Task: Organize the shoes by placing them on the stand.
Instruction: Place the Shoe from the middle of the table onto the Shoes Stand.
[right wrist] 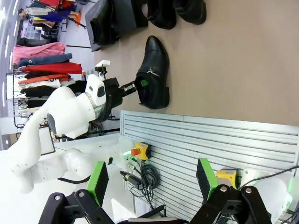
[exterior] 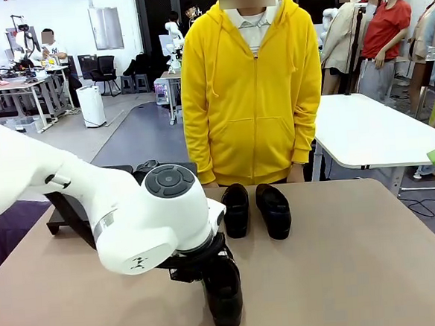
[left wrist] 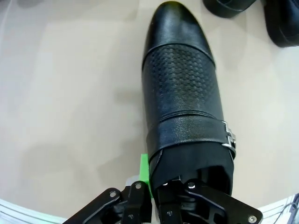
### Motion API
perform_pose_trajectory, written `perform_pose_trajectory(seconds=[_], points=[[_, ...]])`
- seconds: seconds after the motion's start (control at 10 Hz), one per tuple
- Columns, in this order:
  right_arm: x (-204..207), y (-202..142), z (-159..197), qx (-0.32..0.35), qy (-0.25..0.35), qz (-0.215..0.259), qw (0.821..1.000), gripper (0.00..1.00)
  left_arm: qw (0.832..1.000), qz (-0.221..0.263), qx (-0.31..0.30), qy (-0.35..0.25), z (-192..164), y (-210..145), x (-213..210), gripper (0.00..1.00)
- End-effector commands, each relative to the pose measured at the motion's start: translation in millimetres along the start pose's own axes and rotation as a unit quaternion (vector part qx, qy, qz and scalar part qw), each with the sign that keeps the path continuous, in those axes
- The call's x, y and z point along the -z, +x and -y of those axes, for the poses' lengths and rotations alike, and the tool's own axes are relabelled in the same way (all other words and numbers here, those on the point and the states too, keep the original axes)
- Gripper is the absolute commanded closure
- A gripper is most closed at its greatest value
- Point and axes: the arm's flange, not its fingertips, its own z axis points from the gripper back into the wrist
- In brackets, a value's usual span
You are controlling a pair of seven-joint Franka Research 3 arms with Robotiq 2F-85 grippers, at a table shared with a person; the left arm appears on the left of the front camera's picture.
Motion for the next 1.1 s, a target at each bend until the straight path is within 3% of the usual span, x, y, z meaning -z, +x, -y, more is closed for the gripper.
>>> perform_pose_trajectory(seconds=[0.0, 0.2, 0.5, 0.6, 0.7, 0.8, 1.0], points=[[1, 1, -1, -0.009, 0.010, 0.000, 1.000, 0.00, 0.998, 0.017, 0.040, -0.048, -3, 5, -26, 1.00], [1, 1, -1, -0.009, 0.010, 0.000, 1.000, 0.00, 0.993, 0.051, 0.083, -0.065, -32, 23, -93, 1.00], [1, 1, -1, -0.009, 0.010, 0.000, 1.000, 0.00, 0.982, 0.174, 0.005, -0.070, -83, 47, -139, 1.00], [1, 1, -1, -0.009, 0.010, 0.000, 1.000, 0.00, 0.969, 0.238, -0.032, -0.057, -96, 50, -141, 1.00], [1, 1, -1, -0.009, 0.010, 0.000, 1.000, 0.00, 0.961, 0.273, -0.032, -0.039, -105, 52, -141, 1.00], [1, 1, -1, -0.009, 0.010, 0.000, 1.000, 0.00, 0.974, 0.220, -0.014, -0.044, -111, 56, -143, 1.00], [1, 1, -1, -0.009, 0.010, 0.000, 1.000, 0.00, 0.974, 0.216, -0.021, -0.061, -95, 70, -158, 1.00]])
